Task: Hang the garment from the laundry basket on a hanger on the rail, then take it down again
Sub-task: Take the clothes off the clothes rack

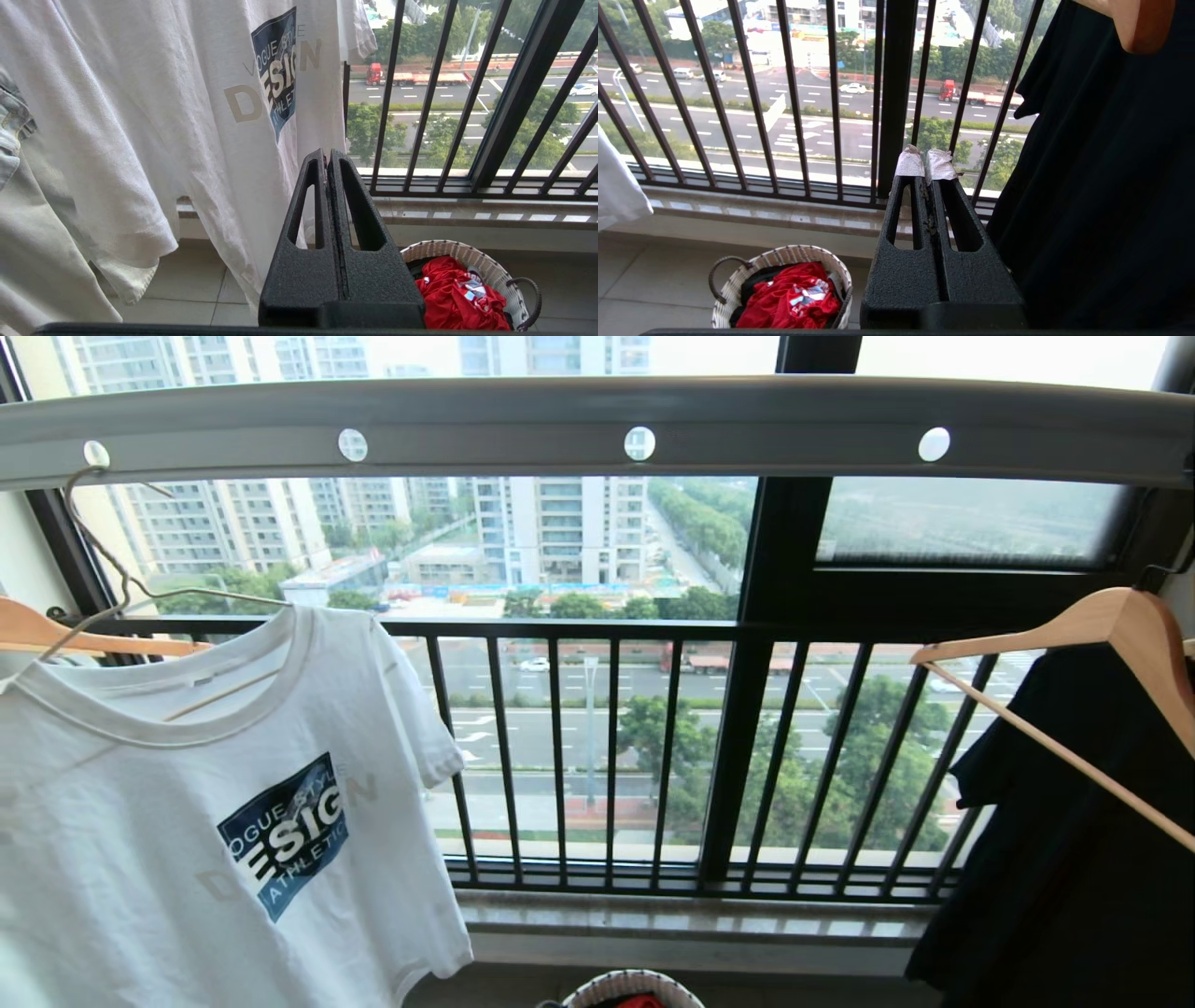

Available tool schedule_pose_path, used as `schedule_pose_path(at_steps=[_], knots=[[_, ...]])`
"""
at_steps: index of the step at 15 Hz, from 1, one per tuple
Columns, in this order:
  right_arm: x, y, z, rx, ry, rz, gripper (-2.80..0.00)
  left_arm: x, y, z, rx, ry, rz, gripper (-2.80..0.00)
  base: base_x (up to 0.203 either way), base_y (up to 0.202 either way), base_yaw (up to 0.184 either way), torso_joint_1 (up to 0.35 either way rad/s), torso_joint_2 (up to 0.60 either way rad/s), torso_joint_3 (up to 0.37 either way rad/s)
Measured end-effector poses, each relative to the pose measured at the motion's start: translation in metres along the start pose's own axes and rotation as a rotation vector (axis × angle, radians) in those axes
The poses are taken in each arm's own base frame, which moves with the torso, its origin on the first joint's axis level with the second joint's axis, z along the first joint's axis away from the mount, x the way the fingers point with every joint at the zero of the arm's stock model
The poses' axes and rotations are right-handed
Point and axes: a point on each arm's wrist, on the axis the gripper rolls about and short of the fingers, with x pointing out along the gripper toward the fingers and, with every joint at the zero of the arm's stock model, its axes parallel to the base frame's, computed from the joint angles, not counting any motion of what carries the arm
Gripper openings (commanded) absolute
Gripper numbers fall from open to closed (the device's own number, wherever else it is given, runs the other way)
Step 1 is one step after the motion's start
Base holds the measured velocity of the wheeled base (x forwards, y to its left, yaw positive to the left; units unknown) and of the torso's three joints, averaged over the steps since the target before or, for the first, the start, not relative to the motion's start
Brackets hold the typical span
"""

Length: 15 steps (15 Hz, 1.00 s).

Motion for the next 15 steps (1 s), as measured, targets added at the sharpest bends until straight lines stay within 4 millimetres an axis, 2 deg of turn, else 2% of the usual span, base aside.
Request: schedule_pose_path(at_steps=[3,6,8,13,15], knots=[[0.0,0.0,0.0,0.0,0.0,0.0,-2.8,-0.002,0.0,0.005,-0.008,-0.008,0.002,-2.8,0.0,0.0,0.0,0.0,0.0,0.0],[0.0,0.0,0.0,0.0,0.0,0.0,-2.8,-0.012,0.001,0.047,-0.024,-0.104,0.006,-2.8,0.0,0.0,0.0,0.0,0.0,0.0],[0.0,0.0,0.0,0.0,0.0,0.0,-2.8,-0.011,0.002,0.078,-0.027,-0.082,0.028,-2.8,0.0,0.0,0.0,0.0,0.0,0.0],[0.0,0.0,0.0,0.0,0.0,0.0,-2.8,0.024,0.007,0.166,-0.018,0.053,0.149,-2.8,0.0,0.0,0.0,0.0,0.0,0.0],[0.0,0.0,0.0,0.0,0.0,0.0,-2.8,0.044,0.008,0.191,-0.009,0.131,0.181,-2.8,0.0,0.0,0.0,0.0,0.0,0.0]])
